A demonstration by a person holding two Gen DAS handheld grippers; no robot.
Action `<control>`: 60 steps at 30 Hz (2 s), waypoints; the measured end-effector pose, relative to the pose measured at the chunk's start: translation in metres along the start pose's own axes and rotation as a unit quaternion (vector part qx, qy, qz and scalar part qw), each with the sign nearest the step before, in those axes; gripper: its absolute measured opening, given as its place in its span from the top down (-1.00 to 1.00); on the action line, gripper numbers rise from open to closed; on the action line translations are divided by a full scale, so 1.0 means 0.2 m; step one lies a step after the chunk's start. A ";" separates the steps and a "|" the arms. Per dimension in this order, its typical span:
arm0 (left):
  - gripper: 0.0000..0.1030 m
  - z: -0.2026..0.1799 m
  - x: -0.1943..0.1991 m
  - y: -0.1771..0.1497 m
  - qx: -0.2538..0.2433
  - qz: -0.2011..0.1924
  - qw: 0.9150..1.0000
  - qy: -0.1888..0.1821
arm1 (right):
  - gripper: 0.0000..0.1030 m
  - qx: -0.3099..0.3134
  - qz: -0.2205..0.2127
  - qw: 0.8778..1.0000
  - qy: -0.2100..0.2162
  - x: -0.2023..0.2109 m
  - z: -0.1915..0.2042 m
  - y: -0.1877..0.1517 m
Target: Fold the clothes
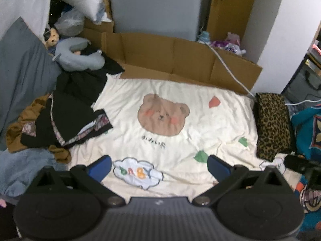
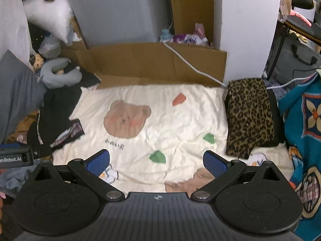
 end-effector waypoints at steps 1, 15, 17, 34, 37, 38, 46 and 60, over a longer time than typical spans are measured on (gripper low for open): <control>-0.99 0.01 0.01 -0.02 0.010 0.004 1.000 0.005 | -0.99 0.000 0.002 1.000 0.000 0.00 0.01 -0.01; -0.99 -0.01 -0.01 -0.07 -0.012 -0.004 1.000 0.023 | -0.99 0.005 0.017 1.000 0.012 -0.02 0.05 -0.08; -0.99 -0.02 -0.02 -0.08 -0.018 -0.001 1.000 0.025 | -0.99 0.003 0.018 1.000 0.013 -0.02 0.04 -0.08; -0.99 -0.04 -0.06 -0.13 -0.016 0.033 0.999 0.012 | -0.99 0.001 0.026 0.999 0.028 -0.02 0.07 -0.12; -0.99 -0.04 -0.06 -0.13 -0.015 0.035 0.999 0.011 | -0.99 -0.004 0.030 0.999 0.036 -0.03 0.08 -0.12; -0.99 -0.04 -0.06 -0.13 -0.015 0.035 0.999 0.011 | -0.99 -0.004 0.030 0.999 0.036 -0.02 0.09 -0.12; -0.99 -0.07 -0.05 -0.13 -0.018 0.031 0.999 0.009 | -0.99 -0.001 0.030 0.999 0.037 -0.02 0.10 -0.12; -0.99 -0.08 -0.05 -0.13 -0.016 0.031 0.999 0.011 | -0.99 0.000 0.032 0.999 0.033 -0.04 0.09 -0.13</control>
Point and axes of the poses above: each gripper's, at about its wrist camera, not at the fingertips, and x roughly against the way its jaws point, z to its left, y to its top, the point moved 7 cm from there along -x, roughly the way its jaws point, and after that the axes turned 4 degrees about x, right-handed, at the moved point
